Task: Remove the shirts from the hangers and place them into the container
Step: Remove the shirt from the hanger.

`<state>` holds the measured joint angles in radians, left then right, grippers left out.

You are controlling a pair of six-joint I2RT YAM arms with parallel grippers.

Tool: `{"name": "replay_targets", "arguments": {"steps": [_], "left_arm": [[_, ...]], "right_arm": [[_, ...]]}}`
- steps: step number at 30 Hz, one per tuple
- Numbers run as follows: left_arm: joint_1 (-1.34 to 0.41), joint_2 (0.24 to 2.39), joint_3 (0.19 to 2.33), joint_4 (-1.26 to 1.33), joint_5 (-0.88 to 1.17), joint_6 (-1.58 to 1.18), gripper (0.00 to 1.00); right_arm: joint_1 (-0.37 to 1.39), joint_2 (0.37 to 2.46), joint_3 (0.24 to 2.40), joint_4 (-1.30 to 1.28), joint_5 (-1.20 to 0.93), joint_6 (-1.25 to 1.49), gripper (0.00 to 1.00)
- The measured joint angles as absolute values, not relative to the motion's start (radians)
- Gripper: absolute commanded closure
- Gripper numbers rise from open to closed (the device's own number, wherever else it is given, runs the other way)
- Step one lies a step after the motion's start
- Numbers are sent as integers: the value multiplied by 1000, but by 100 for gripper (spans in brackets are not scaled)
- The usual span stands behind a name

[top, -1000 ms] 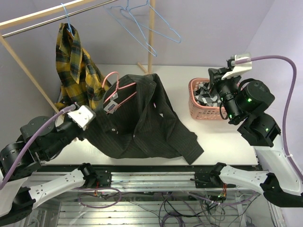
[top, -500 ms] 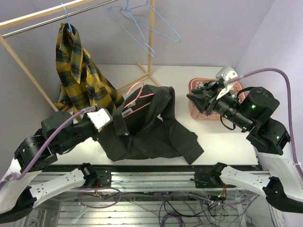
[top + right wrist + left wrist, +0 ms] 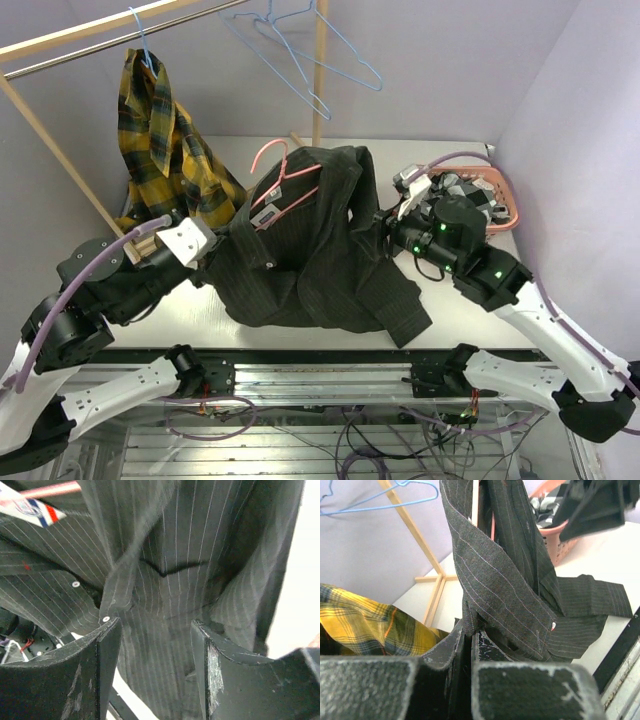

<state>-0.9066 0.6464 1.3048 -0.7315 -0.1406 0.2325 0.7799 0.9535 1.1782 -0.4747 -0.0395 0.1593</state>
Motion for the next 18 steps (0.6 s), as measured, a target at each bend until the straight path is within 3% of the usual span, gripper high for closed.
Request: {"name": "replay_targets", "arguments": {"steps": [7, 18], "left_arm": [[-907, 649, 1314, -699, -147, 224, 93], [-907, 659, 1314, -699, -146, 205, 93]], "right_arm": [[780, 894, 903, -162, -81, 299, 42], [780, 909, 871, 132, -140, 359, 44]]}}
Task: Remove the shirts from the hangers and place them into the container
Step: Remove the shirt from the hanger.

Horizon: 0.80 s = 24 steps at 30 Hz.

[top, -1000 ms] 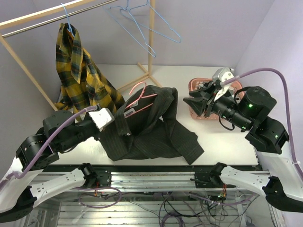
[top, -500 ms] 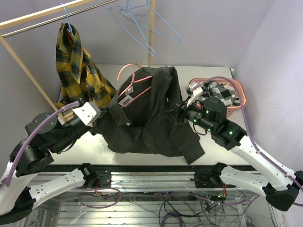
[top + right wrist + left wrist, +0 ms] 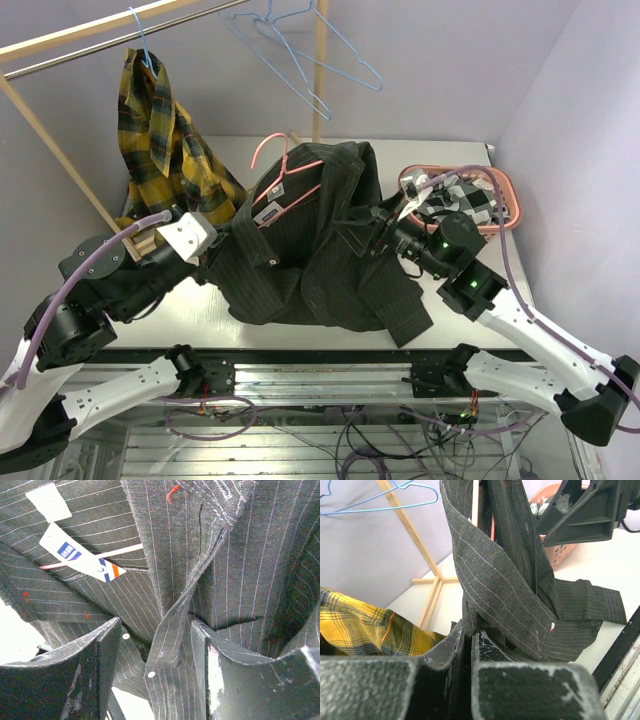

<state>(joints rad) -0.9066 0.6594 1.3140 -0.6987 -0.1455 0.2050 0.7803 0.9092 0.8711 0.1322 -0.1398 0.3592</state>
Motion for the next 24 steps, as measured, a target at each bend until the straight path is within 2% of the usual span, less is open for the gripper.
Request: {"name": "replay_targets", "arguments": {"steps": [13, 14, 15, 18, 24], "left_arm": [[-907, 677, 1329, -699, -143, 198, 93], [-907, 677, 1329, -699, -142, 196, 93], [-907, 677, 1330, -699, -142, 195, 93], [-907, 677, 1330, -699, -141, 190, 93], [-907, 677, 1330, -706, -144, 182, 93]], "right_arm": [[787, 1093, 867, 236, -131, 364, 50], [789, 1099, 865, 244, -127, 365, 53], [791, 1107, 865, 251, -124, 366, 61], [802, 1140, 866, 273, -116, 363, 98], [813, 1175, 923, 180, 30, 356, 100]]}}
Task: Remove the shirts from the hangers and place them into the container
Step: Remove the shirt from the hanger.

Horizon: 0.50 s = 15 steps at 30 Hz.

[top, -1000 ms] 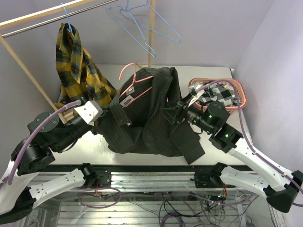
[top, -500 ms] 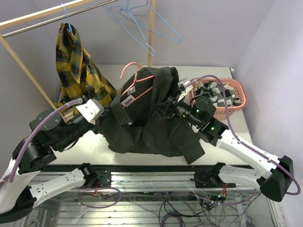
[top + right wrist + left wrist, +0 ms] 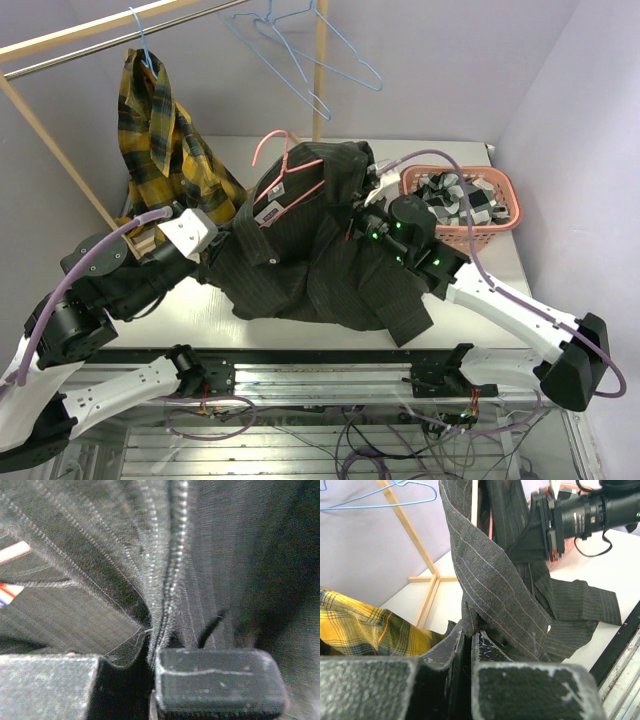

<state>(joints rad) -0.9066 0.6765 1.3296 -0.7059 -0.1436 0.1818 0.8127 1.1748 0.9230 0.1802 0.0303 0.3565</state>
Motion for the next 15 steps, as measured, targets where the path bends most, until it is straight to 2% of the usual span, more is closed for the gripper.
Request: {"name": "replay_targets", "arguments": {"steps": [8, 15], "left_arm": [[-907, 625, 1320, -777, -177, 164, 93], [-907, 588, 1320, -891, -155, 147, 93]], "right_arm": [[802, 1110, 1119, -133, 393, 297, 100], [798, 1032, 1221, -260, 601, 224, 100]]}}
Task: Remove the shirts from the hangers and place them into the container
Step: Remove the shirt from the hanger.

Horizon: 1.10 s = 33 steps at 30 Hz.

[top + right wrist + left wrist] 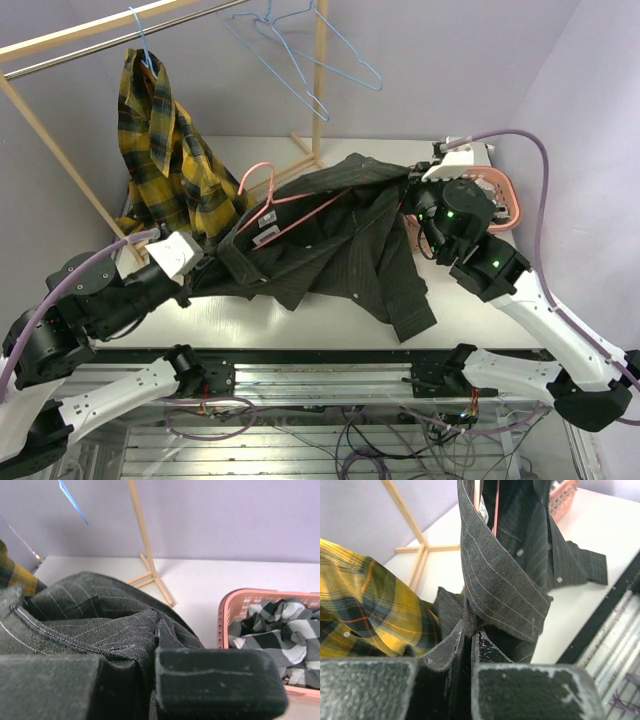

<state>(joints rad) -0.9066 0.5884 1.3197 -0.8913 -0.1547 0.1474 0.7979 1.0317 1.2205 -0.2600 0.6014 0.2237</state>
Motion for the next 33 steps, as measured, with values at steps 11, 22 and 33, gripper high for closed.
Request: {"name": "replay_targets", "arguments": {"steps": [11, 22, 33], "left_arm": [[-907, 556, 1298, -989, 13, 96, 93], [-907, 435, 1314, -992, 33, 66, 93], [-907, 430, 1321, -930, 35, 51, 93]], "right_arm": [[797, 1126, 1441, -279, 583, 132, 100], [772, 1308, 1541, -452, 463, 108, 100], [744, 1294, 1506, -501, 316, 131, 100]]}}
